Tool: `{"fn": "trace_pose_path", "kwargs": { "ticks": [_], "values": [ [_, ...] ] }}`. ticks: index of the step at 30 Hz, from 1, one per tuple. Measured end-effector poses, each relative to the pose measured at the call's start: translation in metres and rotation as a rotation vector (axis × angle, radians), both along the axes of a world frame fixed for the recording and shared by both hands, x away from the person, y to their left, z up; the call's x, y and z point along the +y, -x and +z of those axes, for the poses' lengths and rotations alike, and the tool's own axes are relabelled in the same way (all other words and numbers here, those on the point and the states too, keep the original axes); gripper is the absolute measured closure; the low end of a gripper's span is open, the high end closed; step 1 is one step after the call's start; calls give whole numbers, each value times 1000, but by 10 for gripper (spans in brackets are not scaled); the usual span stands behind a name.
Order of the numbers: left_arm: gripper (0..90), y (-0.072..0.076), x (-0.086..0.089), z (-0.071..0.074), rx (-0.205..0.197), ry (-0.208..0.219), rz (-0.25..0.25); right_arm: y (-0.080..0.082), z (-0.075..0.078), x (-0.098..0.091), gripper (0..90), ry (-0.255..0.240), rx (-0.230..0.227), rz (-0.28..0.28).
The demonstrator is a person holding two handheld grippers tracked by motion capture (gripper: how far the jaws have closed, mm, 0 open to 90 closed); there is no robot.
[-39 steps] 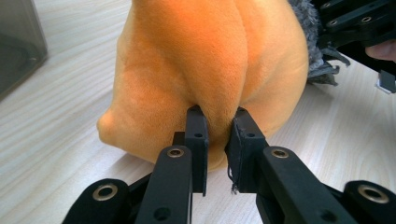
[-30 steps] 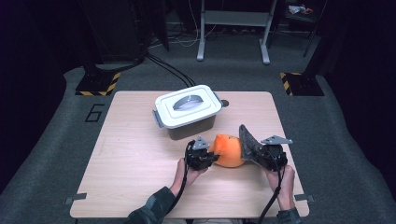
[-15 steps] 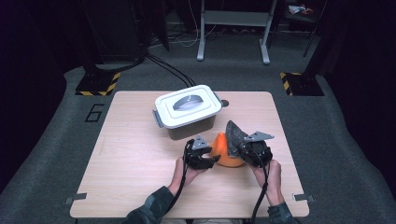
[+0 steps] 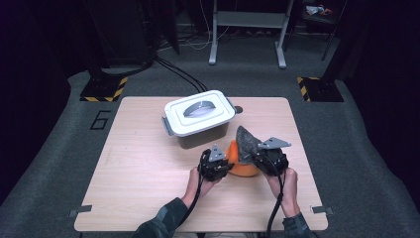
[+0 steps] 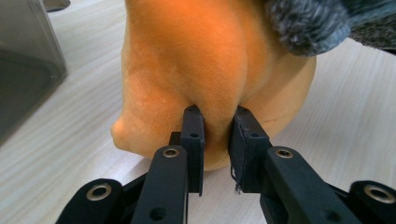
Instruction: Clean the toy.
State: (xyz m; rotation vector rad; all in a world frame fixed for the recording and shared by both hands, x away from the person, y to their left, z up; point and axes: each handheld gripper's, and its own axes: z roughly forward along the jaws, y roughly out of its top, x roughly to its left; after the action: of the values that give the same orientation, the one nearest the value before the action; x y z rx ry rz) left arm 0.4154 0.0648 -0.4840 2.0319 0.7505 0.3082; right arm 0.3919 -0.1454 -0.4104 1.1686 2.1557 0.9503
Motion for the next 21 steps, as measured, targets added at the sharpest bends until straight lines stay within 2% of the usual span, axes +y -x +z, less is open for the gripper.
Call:
{"fn": "trace_pose_path", "kwargs": {
  "ticks": [2, 4, 5, 8, 11, 13, 15, 18, 21],
  "values": [
    [774, 2, -1, 0, 10, 17, 1, 2, 3, 10, 767, 18, -10, 17],
    [776, 2, -1, 0, 4, 9, -5, 1, 2, 19, 765, 45, -11, 37],
    [778, 2, -1, 0, 6, 10, 0, -2, -2, 26, 766, 81, 0, 25],
    [779, 0, 1, -3, 24, 23, 9, -5, -6, 27, 768, 86, 11, 24],
    [779, 0, 2, -4, 33, 23, 9, -8, -9, 22, 771, 63, 27, 25],
    [780, 0, 1, -5, 25, 24, 11, -8, -10, 17, 771, 45, 31, 21],
    [780, 0, 1, -4, 26, 18, 10, -7, -11, 10, 771, 23, 41, 2],
    [780, 0, 1, -4, 29, 19, 10, -7, -13, 4, 770, 16, 46, -5],
    [780, 0, 2, -4, 37, 24, 6, -8, -18, -9, 770, -3, 60, -39]
  ]
}}
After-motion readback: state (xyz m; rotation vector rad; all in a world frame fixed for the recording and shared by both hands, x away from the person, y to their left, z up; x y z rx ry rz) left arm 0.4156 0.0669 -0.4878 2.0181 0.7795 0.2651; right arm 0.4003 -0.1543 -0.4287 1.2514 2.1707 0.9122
